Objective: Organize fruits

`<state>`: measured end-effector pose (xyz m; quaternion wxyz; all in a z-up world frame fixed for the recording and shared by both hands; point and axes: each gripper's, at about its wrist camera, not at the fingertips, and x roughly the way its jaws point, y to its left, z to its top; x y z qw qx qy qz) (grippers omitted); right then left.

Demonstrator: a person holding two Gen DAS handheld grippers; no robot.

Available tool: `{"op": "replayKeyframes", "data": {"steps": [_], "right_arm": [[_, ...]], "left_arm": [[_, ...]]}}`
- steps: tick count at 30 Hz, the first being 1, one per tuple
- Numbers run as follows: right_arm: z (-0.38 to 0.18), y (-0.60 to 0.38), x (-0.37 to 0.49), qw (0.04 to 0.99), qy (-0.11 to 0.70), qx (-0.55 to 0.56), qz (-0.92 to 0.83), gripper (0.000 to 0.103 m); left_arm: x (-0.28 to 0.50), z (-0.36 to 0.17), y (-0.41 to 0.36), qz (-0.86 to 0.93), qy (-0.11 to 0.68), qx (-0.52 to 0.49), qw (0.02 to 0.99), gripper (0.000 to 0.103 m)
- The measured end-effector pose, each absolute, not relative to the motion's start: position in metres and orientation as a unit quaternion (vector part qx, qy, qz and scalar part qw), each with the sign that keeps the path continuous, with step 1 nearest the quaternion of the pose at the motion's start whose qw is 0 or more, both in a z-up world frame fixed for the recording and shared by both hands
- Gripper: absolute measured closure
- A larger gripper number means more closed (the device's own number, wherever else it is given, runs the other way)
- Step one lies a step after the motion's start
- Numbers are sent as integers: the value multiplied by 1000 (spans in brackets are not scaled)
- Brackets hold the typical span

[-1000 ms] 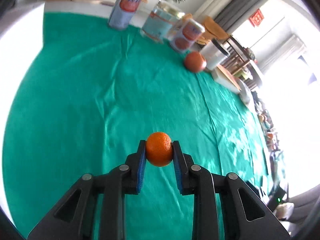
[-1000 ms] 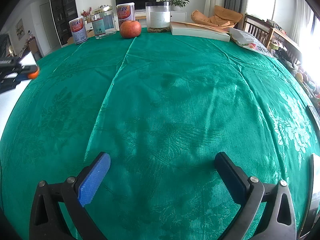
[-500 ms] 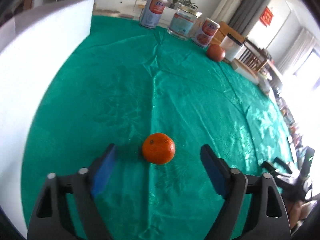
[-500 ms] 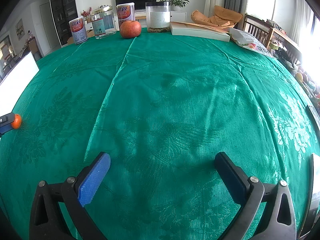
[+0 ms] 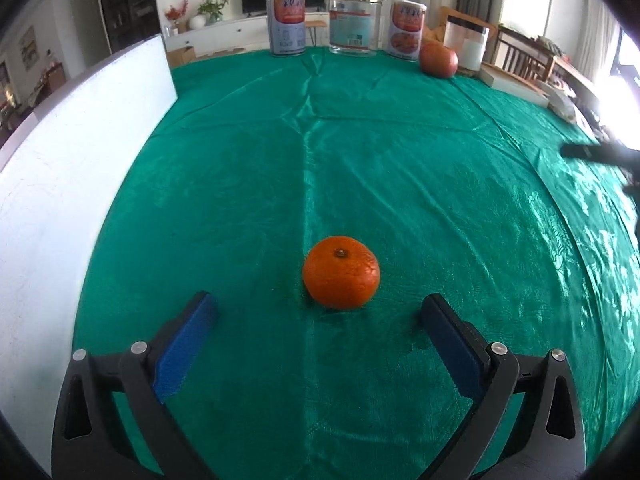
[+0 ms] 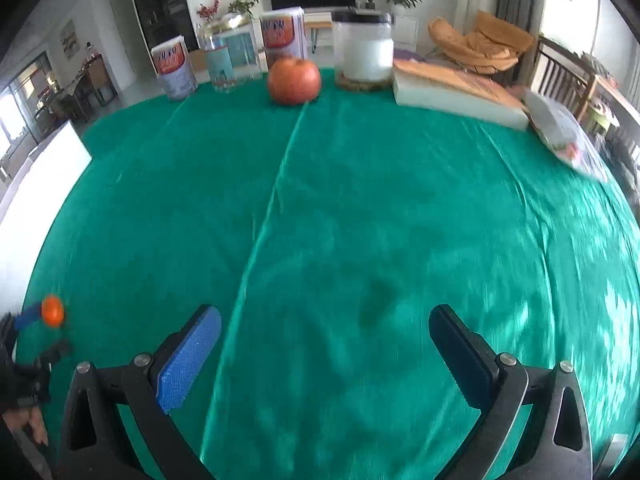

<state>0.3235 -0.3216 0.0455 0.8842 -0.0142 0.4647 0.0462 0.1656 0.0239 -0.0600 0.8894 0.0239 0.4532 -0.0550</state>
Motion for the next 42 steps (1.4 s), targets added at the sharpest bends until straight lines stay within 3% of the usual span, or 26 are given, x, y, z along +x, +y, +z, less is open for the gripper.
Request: {"op": "replayKeyframes", "data": {"steps": [6,11,12,13,15,21,30,38,40,42], "right_arm": [[40,-288,471,892,449,9,48,0],[26,-276,531,894,445,45,14,1],[23,-278,536,894,445,57,8,7],[21,-280,540,890,451,68,6,35],[22,-284,538,888,452,83,1,34],[43,-290,478,871,480,85,65,34],[57,-258,265,810,567,-39,146,34],[26,-249,182,873,474,-21,116,33],[22,-248,178,876,471,-12,103,16],[21,-247,168,878,469,-7,96,12]], "left_arm": [[168,-60,23,-56,453,22,889,0],[167,-60,23,-54,453,21,890,0],[167,-60,23,-54,453,21,890,0],[167,-60,23,-54,453,21,890,0],[167,-60,23,-54,453,21,890,0],[168,-60,23,-54,453,21,890,0],[168,-61,23,-54,453,21,890,0],[168,-60,24,-54,453,21,890,0],[168,-60,24,-54,453,21,890,0],[168,-60,24,-54,453,21,890,0]]}}
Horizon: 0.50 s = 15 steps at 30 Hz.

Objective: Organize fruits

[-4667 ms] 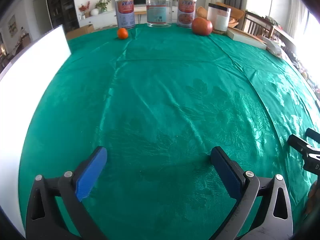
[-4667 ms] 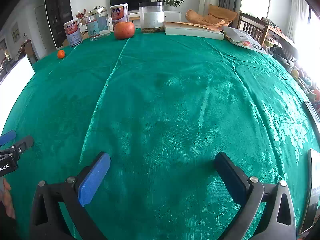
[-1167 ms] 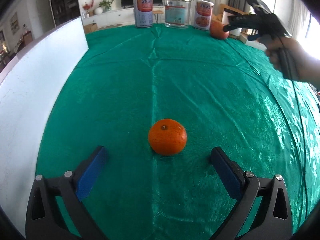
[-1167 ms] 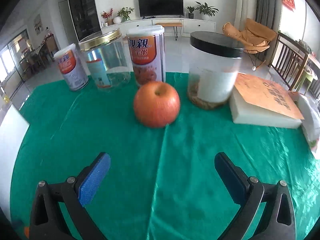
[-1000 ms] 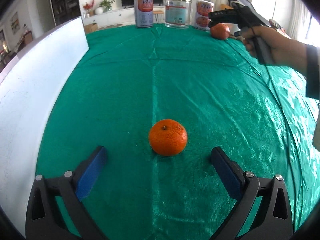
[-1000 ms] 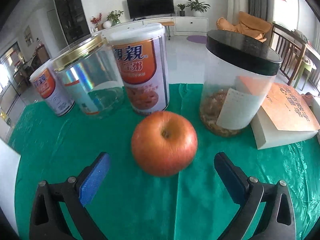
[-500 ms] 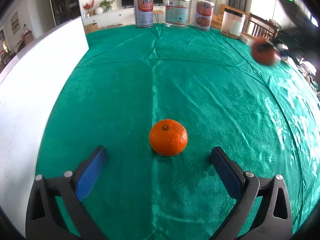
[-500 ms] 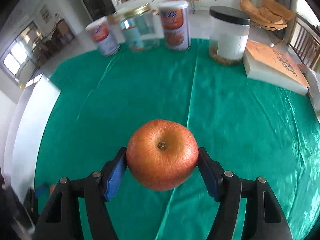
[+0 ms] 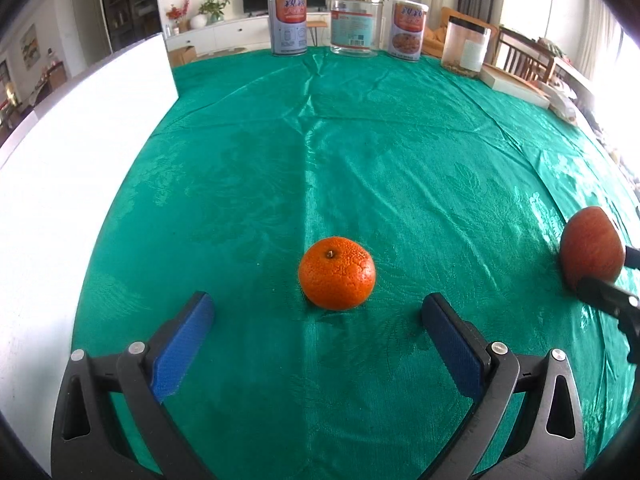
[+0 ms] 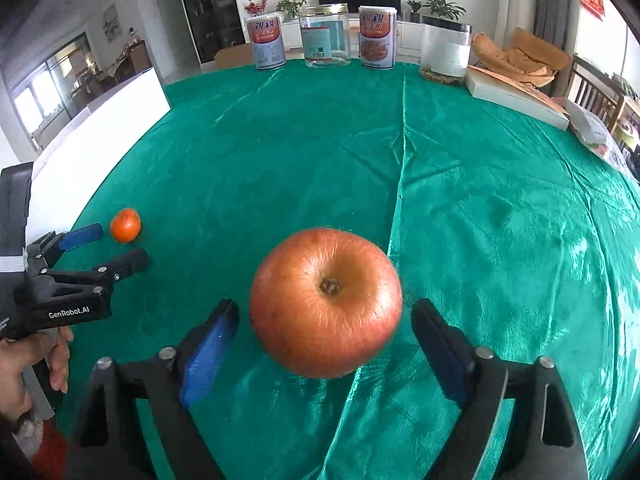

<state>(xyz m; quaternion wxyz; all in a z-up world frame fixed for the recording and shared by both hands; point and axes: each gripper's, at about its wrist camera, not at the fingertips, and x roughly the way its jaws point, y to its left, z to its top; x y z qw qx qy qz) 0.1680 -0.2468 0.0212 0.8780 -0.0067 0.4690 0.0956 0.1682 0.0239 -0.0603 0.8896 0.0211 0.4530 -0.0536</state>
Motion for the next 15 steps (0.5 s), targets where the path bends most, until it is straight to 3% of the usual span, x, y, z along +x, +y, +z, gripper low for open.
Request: {"op": "replayKeyframes", "data": {"steps": [2,4,15], "right_arm": [[20,-245,154,879,468,-10,87,10],[12,-244,144,876,476,-20,70,1],[1,-244,136,885,464,-23,41,0]], "left_arm": [[168,-60,24,-53,453,21,890,0],[168,-60,24,-53,453,21,890,0],[168,-60,24,-53,453,22,890,0]]}}
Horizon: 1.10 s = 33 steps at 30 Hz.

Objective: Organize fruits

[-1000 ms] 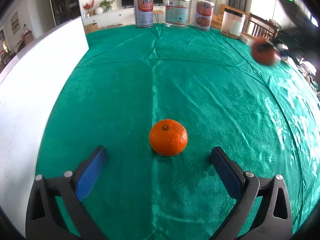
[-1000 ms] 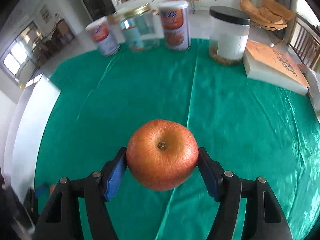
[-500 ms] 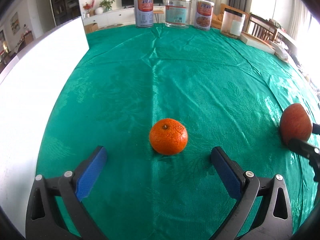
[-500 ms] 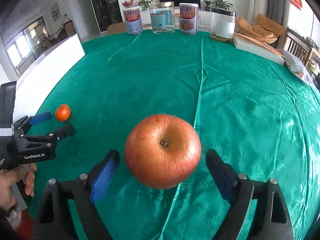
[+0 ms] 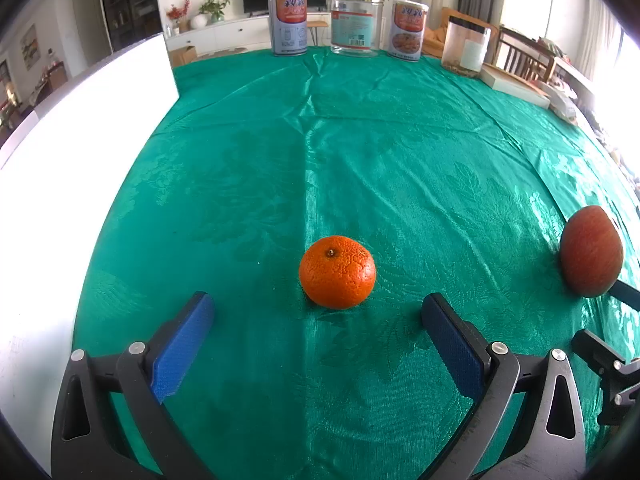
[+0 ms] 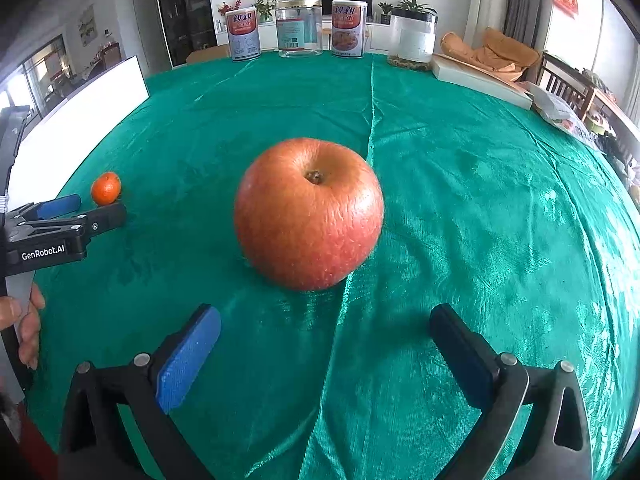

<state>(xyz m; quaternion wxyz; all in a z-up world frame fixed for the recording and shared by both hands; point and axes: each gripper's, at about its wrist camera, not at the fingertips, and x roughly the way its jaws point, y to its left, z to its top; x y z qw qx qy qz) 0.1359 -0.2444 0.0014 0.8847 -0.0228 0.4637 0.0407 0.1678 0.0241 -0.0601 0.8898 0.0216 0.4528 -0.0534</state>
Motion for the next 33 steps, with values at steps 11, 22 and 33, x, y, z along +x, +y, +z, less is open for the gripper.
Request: {"op": "replayKeyframes", "data": {"steps": [11,22,33], "right_arm": [[2,-244,135,885,463,-23,41,0],[3,-244,137,884,465,-24,51,0],[31,-268,173,848,515,48,114,0]], "left_arm": [[168,-60,24,-53,453,22,890,0],[165,-45,54,-178,509,-12,842,2],[183,-47,28,-143,511,44,846,36]]}}
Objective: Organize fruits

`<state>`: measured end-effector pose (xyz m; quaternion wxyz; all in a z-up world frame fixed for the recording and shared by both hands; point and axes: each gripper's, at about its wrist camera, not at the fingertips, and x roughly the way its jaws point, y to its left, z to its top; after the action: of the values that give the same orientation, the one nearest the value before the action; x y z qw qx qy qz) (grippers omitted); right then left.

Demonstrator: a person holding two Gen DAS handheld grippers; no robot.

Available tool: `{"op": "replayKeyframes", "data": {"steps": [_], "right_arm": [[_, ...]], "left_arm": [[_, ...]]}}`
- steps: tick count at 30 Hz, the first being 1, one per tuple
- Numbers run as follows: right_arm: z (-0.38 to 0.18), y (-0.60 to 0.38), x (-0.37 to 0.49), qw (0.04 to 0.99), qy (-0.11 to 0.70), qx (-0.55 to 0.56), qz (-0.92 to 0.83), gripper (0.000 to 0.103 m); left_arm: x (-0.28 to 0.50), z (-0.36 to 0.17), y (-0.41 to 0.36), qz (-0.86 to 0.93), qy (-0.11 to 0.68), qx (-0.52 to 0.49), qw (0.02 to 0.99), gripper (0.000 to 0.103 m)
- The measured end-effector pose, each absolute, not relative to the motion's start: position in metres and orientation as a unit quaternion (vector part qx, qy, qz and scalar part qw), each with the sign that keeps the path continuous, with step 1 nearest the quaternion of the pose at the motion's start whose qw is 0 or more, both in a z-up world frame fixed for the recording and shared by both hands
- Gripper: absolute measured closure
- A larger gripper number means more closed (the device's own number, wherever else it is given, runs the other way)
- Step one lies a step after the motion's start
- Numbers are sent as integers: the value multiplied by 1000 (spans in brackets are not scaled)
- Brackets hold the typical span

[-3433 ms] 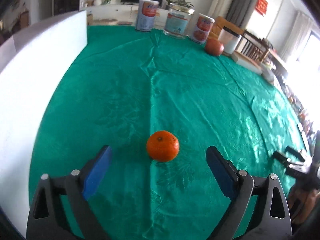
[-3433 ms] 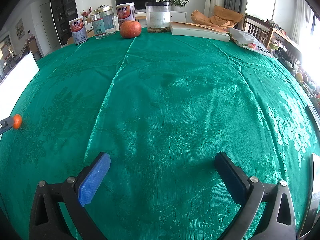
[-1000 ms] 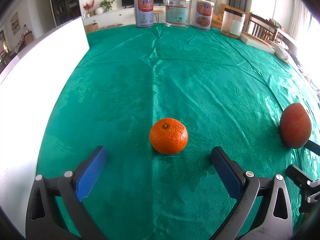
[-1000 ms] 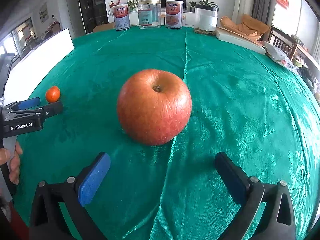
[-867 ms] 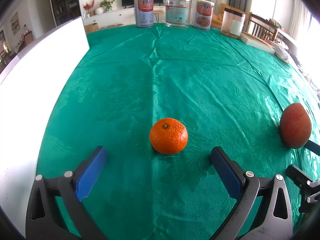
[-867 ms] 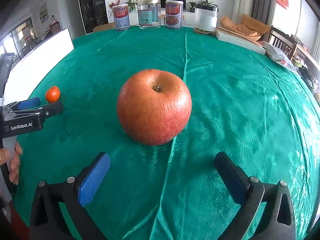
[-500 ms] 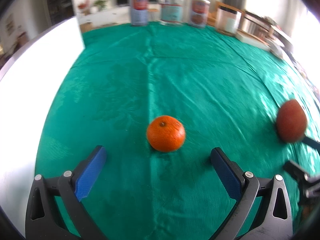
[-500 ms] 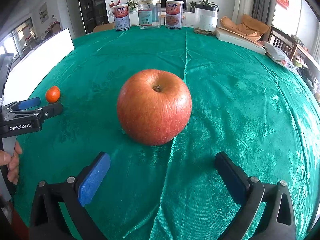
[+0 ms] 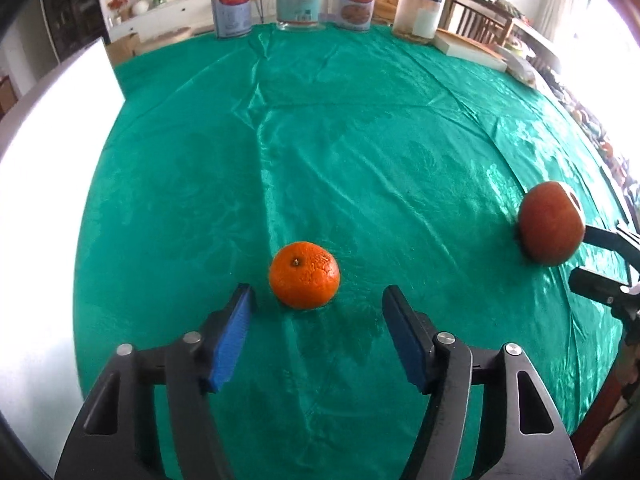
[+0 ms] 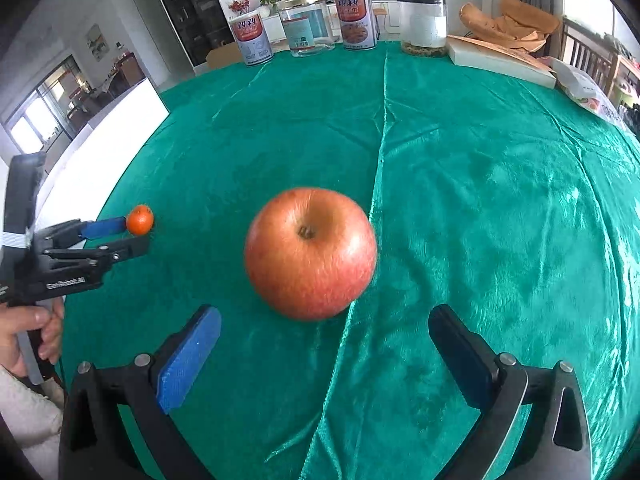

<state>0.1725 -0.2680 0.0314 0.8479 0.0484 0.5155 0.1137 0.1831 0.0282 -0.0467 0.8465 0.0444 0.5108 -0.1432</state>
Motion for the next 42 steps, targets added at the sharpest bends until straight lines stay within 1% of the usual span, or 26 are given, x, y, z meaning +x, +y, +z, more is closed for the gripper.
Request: {"op": "replayKeyframes", "data": {"steps": [2,3,4,6,8,10,14,18,20,22,25,28,31,34,38,39,41,42], "right_arm": [[33,-266,184,845,521,46,117,2],[32,-264,190,843,522,42,119,7],[31,-263,195,841,526,42,121,23],[28,-261,203,833,534,58,134,33],[31,-253,206,833,536,36,129,34],[38,-247,203,836,533,27,128,34],[81,-213,201,839,508,57,185,34],[142,-127,215,835,473,46,278,34],[166,-73,223,826,461,31,324,34],[184,-11,233,815,451,9,363,34],[190,74,250,805,445,-49,389,34],[170,151,275,789,466,-111,385,34],[137,202,295,777,492,-162,359,34],[98,232,314,764,515,-208,328,34],[64,252,330,746,541,-248,300,34],[59,255,332,743,543,-258,294,33],[61,262,331,750,525,-271,297,33],[65,261,331,753,520,-267,302,24]], "left_arm": [[182,-47,24,-130,499,61,854,41],[182,-46,23,-127,494,65,858,59],[181,-45,24,-126,490,63,860,71],[180,-43,28,-131,495,42,858,72],[174,-38,32,-134,492,29,860,72],[161,-21,41,-144,483,2,864,73],[122,44,83,-186,443,-102,871,73],[98,120,157,-178,390,-175,886,73],[97,147,202,-148,374,-201,893,73],[105,160,252,-107,370,-228,894,72],[127,147,323,-24,394,-265,880,72],[156,99,380,30,444,-329,833,72],[184,50,407,84,489,-334,801,72],[202,13,418,122,514,-324,785,72],[216,-23,418,144,542,-314,766,71],[217,-27,417,148,547,-307,765,69],[217,-31,414,155,550,-301,763,50],[216,-30,413,158,547,-303,764,33]]}}
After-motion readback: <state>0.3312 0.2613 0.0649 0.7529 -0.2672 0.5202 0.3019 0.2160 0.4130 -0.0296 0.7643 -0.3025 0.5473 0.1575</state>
